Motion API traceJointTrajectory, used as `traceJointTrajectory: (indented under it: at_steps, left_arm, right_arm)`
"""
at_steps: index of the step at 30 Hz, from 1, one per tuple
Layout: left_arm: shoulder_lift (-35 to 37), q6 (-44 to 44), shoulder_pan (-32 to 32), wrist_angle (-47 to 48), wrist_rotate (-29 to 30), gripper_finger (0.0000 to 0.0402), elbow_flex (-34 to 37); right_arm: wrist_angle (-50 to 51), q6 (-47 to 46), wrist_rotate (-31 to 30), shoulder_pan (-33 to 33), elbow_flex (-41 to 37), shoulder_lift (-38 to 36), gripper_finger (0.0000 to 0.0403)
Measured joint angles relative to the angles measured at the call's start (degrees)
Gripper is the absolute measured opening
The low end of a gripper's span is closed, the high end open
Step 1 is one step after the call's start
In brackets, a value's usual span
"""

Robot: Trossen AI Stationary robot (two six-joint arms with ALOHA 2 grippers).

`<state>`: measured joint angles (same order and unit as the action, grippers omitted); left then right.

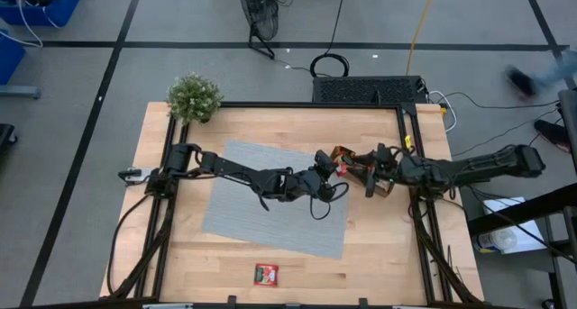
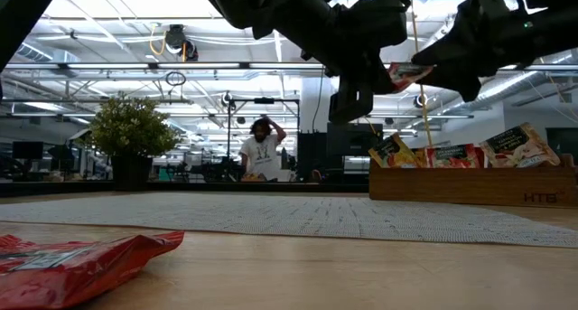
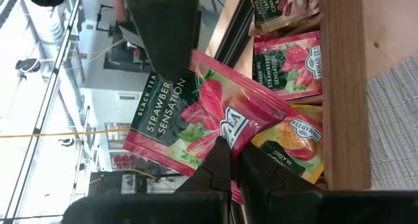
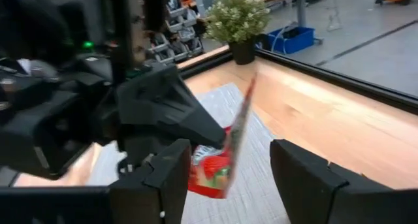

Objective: Pick & Place Tea
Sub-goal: Put the red tea bag into the middle section of the wooden organizer

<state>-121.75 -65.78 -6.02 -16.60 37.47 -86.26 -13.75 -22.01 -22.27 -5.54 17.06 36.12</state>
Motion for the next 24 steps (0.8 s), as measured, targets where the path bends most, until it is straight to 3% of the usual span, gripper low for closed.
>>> traceJointTrajectory:
  at_steps: [5,10,14,17,20,24]
  left_arm:
    - [0.0,0.1,0.0,0.0,0.0,0.0012,0.0]
    - [0.0,4.6,0.3,0.7,-3.0,0.0025,0.0]
    - [0.2,12.7,0.4,1.5,-4.6,0.0049,-0.1]
    - [0.2,23.8,0.4,1.7,-4.7,0.0061,-0.1]
    - [0.2,35.7,0.4,4.1,-4.3,0.0067,-0.1]
    - [0.1,42.7,0.9,8.7,-5.8,0.0070,0.0]
  right_arm:
    - [0.2,-0.1,2.0,2.1,0.0,1.9,0.0144]
    - [-4.6,4.7,10.2,4.5,0.0,4.7,0.0018]
    - [-7.9,9.3,10.3,4.4,0.0,5.6,0.0003]
    - [-5.3,12.4,8.8,4.3,1.8,5.2,0.0001]
    - [0.7,15.7,5.9,3.7,5.2,4.5,0.0001]
    - [18.5,20.2,-2.3,0.4,11.6,4.3,0.0001]
